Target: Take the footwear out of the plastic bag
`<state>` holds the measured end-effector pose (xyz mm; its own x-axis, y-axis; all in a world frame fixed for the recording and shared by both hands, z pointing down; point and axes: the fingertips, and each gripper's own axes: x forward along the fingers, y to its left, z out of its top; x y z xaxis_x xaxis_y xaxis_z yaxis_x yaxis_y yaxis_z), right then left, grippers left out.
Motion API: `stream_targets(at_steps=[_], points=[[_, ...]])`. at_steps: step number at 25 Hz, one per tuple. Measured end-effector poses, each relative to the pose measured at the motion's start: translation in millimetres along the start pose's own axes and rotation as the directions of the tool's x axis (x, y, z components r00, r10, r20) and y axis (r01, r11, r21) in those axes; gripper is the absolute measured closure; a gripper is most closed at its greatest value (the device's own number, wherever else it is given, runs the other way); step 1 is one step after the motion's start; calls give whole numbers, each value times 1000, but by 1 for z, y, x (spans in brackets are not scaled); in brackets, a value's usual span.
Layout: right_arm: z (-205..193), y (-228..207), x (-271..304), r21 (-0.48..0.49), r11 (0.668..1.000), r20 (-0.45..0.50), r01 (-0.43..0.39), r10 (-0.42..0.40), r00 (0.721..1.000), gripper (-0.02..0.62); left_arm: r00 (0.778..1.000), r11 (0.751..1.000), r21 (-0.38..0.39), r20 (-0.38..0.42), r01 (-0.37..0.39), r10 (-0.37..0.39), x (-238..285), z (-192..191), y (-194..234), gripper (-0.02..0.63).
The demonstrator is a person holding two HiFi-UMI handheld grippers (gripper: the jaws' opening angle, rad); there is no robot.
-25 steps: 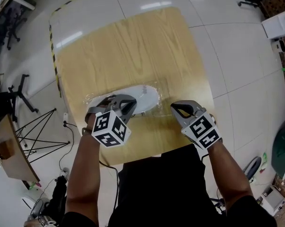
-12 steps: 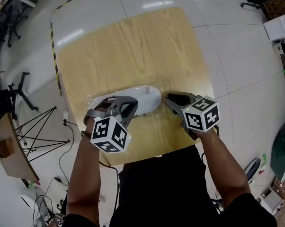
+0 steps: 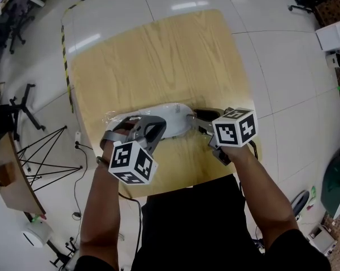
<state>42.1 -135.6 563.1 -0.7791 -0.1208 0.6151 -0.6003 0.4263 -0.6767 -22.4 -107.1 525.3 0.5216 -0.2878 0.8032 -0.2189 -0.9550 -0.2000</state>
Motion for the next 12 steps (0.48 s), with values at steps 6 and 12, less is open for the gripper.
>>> stream_targets(at_steps=[6, 12], points=[[-3, 7, 3, -30, 999, -28, 15, -16, 999, 486, 1000, 1000, -6, 0, -4, 4, -2, -3, 0, 597], [-6, 10, -3, -53, 999, -15, 13, -13, 1000, 500, 1000, 1000, -4, -13, -9, 9, 1, -7, -5, 595]])
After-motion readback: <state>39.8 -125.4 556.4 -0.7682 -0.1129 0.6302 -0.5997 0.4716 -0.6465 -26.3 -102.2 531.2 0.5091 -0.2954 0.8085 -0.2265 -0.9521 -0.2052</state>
